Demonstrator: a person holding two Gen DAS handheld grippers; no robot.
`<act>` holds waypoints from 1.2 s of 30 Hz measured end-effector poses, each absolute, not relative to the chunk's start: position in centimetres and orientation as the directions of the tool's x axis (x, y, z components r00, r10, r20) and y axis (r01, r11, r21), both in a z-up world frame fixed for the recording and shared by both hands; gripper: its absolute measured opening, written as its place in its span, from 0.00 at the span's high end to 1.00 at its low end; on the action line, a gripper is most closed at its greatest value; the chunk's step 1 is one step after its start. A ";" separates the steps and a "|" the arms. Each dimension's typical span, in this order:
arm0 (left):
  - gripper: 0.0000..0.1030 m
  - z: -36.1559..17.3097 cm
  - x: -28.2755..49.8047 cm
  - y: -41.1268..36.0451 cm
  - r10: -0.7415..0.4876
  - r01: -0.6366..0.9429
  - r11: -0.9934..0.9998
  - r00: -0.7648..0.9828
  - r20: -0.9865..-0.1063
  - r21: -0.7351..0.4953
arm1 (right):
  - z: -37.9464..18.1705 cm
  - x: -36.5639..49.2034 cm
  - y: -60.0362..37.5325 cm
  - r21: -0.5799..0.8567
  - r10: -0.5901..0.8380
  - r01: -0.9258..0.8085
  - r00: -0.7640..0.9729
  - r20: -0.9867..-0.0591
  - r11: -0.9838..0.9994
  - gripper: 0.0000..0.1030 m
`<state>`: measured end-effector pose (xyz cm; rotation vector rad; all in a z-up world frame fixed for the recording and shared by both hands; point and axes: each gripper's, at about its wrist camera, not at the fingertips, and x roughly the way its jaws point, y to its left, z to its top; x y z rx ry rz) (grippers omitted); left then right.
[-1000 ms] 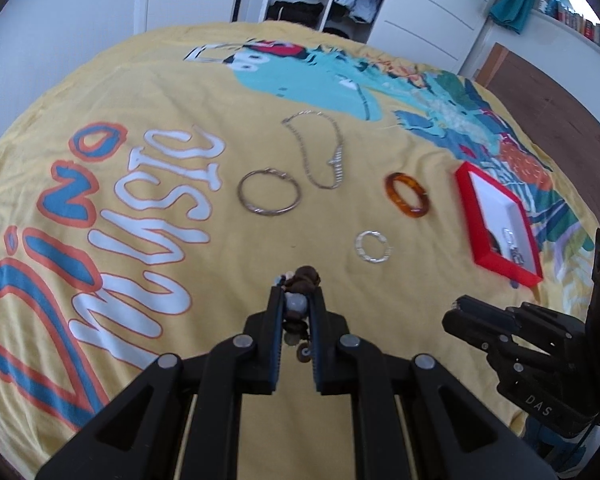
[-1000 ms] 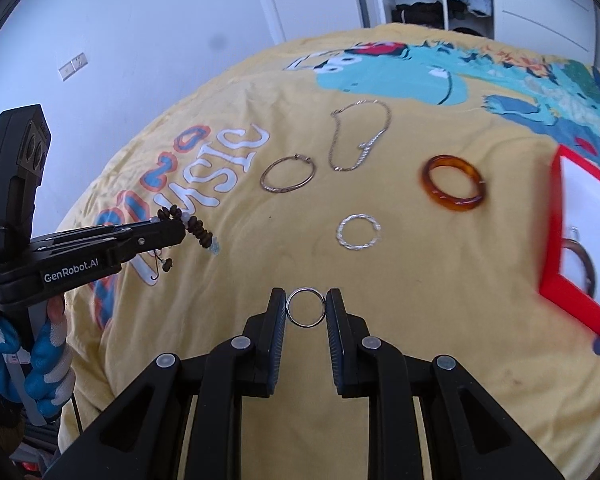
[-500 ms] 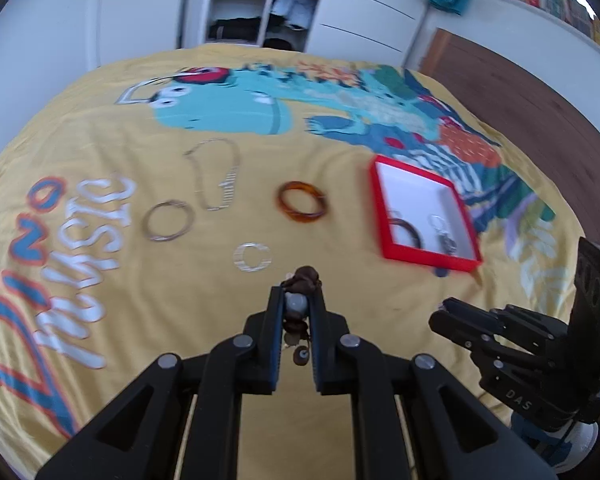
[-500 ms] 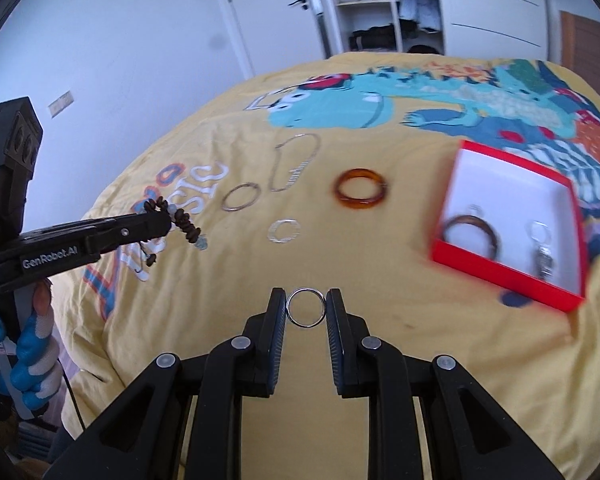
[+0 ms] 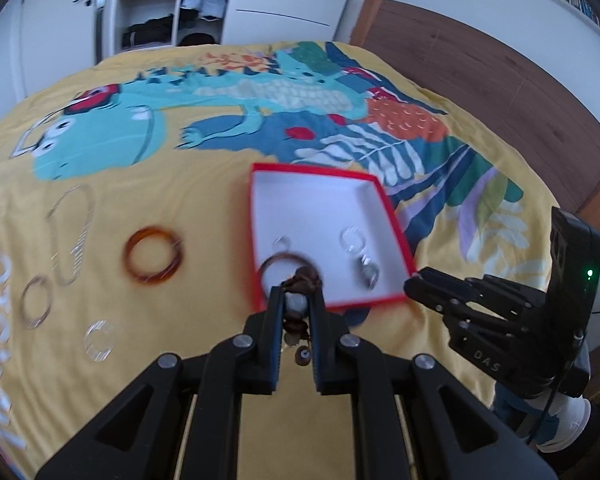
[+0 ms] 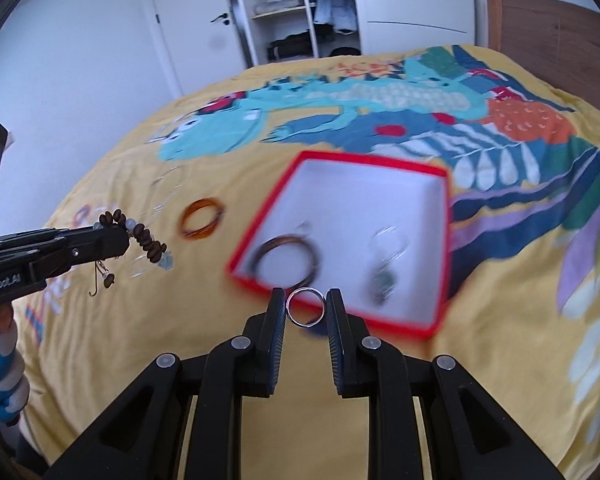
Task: Organize jewelry
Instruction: 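Carry the beaded bracelet and silver ring into the red box and release both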
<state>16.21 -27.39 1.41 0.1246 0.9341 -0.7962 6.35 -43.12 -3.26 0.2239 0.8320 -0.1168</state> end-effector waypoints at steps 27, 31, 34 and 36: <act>0.89 -10.1 26.4 -39.2 -0.430 0.638 0.751 0.274 -0.860 -0.173 | -11.8 19.1 -51.6 0.037 -0.053 0.158 0.531 -0.845 0.987 0.80; 0.89 -10.8 26.7 -38.9 -0.423 0.629 0.758 0.273 -0.864 -0.172 | -12.2 19.2 -51.3 0.005 -0.074 0.147 0.528 -0.846 0.989 0.80; 0.88 -10.8 26.6 -38.8 -0.426 0.627 0.759 0.272 -0.863 -0.177 | -12.2 19.2 -51.3 0.001 -0.080 0.150 0.529 -0.845 0.989 0.80; 0.88 -10.7 26.6 -38.6 -0.424 0.624 0.761 0.271 -0.864 -0.177 | -12.2 19.0 -51.2 -0.009 -0.088 0.152 0.528 -0.845 0.988 0.80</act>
